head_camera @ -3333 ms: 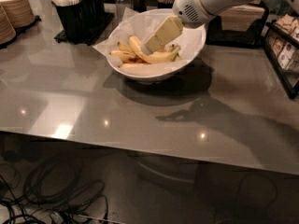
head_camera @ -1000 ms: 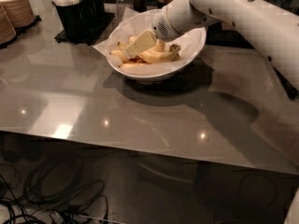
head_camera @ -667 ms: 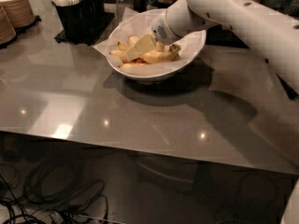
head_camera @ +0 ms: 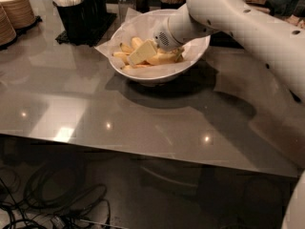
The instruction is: Pick banana from white bowl
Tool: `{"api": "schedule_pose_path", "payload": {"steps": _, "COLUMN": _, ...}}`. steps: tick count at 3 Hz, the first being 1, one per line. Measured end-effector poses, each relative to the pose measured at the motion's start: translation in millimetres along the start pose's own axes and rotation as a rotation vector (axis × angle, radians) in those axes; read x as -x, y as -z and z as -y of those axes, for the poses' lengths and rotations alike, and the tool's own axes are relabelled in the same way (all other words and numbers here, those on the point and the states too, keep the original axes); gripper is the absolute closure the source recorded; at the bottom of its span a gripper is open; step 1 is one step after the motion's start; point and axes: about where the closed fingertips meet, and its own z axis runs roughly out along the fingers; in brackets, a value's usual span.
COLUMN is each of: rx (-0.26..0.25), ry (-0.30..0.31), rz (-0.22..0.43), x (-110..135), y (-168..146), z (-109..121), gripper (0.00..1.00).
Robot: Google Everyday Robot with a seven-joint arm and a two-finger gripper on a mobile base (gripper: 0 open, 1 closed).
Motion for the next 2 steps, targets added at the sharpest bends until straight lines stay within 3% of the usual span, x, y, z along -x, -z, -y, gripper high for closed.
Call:
{"api": "schedule_pose_path", "payload": {"steps": 1, "rx": 0.021, "ry": -0.013, "rz": -0.009, "x": -4.8, "y": -8.3, "z": -4.9, "gripper": 0.18}}
{"api": "schedule_pose_path", "payload": {"steps": 2, "rx": 0.041, "ry": -0.027, "rz": -0.026, "x": -11.7, "y": -17.3, "z": -9.6, "gripper": 0.26}}
